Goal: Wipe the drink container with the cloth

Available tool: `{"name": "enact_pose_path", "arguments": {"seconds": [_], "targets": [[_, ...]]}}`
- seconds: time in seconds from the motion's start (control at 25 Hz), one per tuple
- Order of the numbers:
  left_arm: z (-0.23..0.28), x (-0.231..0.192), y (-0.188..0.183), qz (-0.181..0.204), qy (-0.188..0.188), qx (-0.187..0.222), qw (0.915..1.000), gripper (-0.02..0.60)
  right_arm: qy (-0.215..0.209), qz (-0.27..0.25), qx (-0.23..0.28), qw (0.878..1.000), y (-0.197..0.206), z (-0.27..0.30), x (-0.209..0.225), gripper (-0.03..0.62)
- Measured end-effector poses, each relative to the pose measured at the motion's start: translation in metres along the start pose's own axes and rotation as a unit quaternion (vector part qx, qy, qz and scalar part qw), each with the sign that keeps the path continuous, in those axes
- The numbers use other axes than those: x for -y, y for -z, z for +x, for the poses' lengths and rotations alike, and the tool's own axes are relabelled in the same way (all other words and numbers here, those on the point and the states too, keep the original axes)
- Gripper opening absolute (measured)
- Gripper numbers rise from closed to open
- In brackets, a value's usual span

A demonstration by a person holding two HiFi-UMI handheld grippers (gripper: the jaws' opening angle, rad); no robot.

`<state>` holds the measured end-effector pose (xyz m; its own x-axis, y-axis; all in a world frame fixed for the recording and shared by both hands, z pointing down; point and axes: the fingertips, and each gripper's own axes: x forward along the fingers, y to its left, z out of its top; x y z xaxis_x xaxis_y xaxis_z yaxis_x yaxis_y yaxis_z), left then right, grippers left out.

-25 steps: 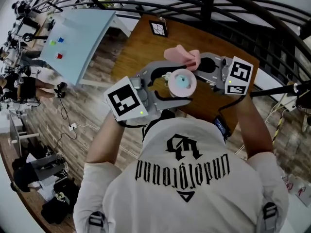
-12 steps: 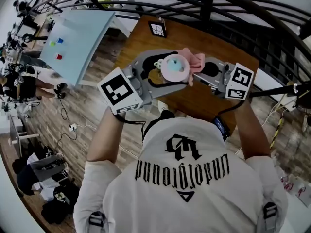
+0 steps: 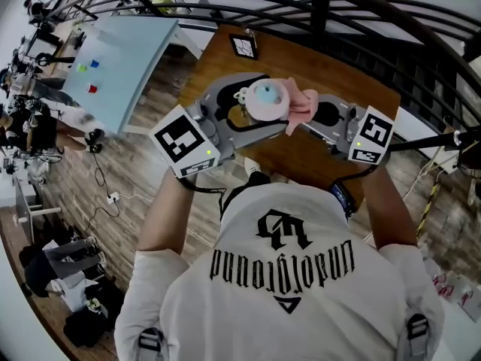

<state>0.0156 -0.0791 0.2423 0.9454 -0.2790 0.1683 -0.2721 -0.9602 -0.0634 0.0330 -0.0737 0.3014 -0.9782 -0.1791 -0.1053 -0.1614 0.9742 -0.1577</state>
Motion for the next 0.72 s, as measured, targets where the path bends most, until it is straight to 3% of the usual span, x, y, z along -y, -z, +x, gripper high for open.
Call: {"name": "enact_pose_path", "arguments": {"seconds": [0.16,0.28,0.72], "targets": [[0.002,-0.007,-0.003,-0.012,-0.017,0.005,0.9998,0.382,-0.008,-0.051,0.037,0.998,-0.053,-0.001,-0.019,0.032],[0.003,-0.012,-0.005,-0.016,-0.028,0.012,0.9994,0.382,-0.002,-0.064,0.045,0.997,-0.06,0.001,-0.022,0.032],[0.008,-0.035,-0.008,-0.03,-0.076,0.014,0.9965,0.382,0.032,-0.026,-0.009,0.999,0.023,0.009,-0.01,0.032]]}}
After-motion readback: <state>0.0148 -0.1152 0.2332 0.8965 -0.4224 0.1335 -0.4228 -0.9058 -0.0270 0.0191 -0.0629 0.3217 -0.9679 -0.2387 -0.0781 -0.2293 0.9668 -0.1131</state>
